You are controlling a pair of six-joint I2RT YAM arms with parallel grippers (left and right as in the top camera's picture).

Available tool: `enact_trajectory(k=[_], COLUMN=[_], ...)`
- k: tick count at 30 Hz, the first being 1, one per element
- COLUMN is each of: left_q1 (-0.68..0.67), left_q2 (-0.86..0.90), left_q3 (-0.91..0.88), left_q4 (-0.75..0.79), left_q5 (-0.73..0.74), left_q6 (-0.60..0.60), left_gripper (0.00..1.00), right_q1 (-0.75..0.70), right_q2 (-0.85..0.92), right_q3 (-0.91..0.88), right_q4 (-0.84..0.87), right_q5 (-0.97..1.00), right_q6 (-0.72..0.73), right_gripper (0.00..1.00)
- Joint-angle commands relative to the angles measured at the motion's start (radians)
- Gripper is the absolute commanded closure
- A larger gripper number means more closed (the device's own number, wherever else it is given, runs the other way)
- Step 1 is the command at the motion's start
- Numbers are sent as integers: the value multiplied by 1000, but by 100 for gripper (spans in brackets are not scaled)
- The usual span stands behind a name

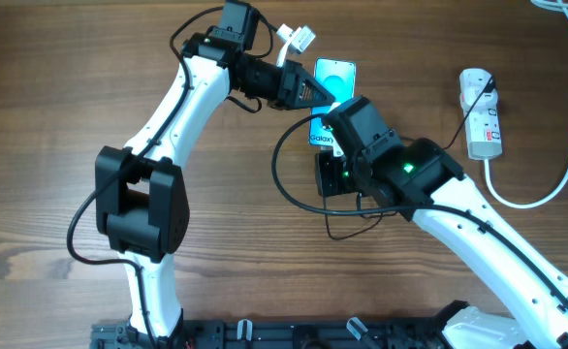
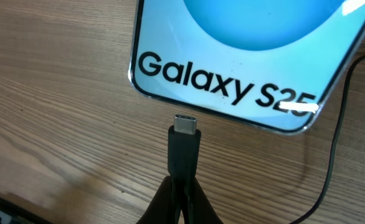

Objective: Plug charger to phone and switch on socket
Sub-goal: 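Lift the plug with the right gripper toward the phone's bottom port, then push the plug up into the phone port held by the left gripper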

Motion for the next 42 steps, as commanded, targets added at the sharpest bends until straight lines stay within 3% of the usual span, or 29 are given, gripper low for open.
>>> enact_trajectory(k=[1,7,24,42], left_q1=[-3,8,40,40], left_q2=[-33,-33,-33,-33], left_q3=[18,18,18,18], left_q4=[3,3,-5,-43], left_q5=[13,42,142,142], left_q6=[29,25,26,82], left_gripper=[96,96,96,96], right_q1=[-13,-17,-18,-53], right_q2=[-9,-9,-9,-8], right_q3=[26,26,26,25], right_q4=[0,-63,-2,-2], right_q5=[-4,-72,-79,-97], right_q6=[-17,-16,8,5], right_gripper=[96,96,96,96])
